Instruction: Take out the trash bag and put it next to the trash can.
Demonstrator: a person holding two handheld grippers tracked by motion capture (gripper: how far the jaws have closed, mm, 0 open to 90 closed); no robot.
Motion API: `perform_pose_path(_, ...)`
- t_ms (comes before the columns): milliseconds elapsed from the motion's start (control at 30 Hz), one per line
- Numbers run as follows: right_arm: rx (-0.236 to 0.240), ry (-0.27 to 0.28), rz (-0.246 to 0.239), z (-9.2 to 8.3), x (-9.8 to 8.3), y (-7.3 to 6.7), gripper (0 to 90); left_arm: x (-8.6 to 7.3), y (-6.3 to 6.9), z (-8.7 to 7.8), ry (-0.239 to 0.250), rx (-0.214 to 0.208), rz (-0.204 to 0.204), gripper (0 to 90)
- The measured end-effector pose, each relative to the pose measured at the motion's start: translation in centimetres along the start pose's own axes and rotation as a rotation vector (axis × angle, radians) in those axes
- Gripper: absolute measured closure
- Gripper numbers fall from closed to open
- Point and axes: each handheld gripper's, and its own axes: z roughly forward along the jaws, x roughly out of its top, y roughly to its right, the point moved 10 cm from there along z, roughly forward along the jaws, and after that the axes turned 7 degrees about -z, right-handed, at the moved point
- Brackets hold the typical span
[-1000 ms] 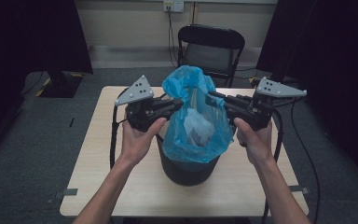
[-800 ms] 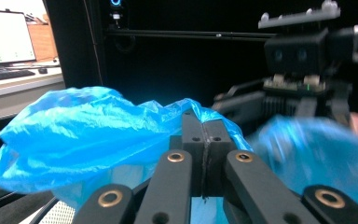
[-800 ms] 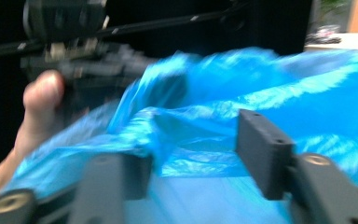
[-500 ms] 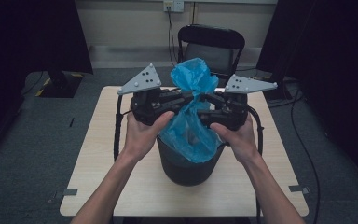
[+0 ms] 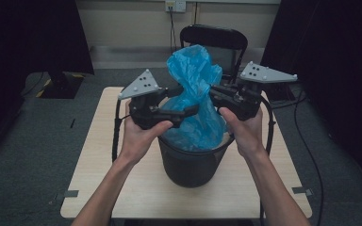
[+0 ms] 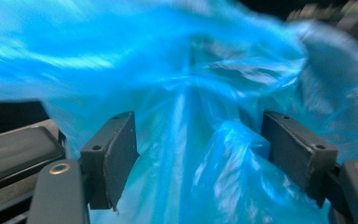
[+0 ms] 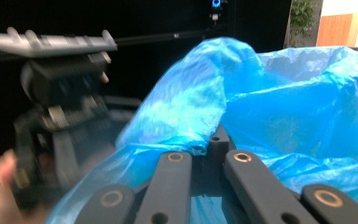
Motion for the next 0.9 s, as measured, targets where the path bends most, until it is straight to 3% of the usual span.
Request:
perform_pose_path(100,0.012,0.003,-0.005,0.1,0.4,-0.6,90.0,-0.1,0.3,1.4,-0.015,0.021,0.014,29.7)
perform_pose_path(133,0.013,-0.005,-0.009,0.2,0.3,-0.8,90.0,0.0,0.4,1.5,-0.012,0.017,0.007,37.1)
perform_pose_path(233,0.009,-0.013,-0.011,0.0,0.1,-0.9,90.0,-0.1,1.0,1.6,-0.023,-0.009,0.034,73.4)
perform_pose_path(300,-0.001,-0.017,-0.02,-0.5,-0.1,-0.7,85.7,-0.2,1.1,1.5,-0.029,-0.021,0.047,86.3)
perform_pose_path(367,-0.03,-0.035,-0.045,-0.9,-0.4,-0.3,73.9,-0.5,1.2,1.3,-0.049,-0.028,0.066,88.0)
perform_pose_path(500,-0.091,-0.061,-0.091,-1.7,-0.7,0.4,58.2,-0.7,1.2,1.0,-0.063,-0.032,0.066,87.9)
perform_pose_path(533,-0.091,-0.061,-0.091,-1.7,-0.7,0.4,58.2,-0.7,1.1,1.0,-0.062,-0.03,0.067,87.9)
perform_pose_path(600,-0.118,-0.066,-0.082,-2.0,-0.9,0.9,49.1,-0.6,1.0,0.8,-0.056,-0.027,0.064,87.9)
perform_pose_path(900,-0.073,-0.072,-0.037,-3.4,-2.0,1.1,35.4,0.4,-1.3,-0.9,-0.007,0.022,0.012,88.0)
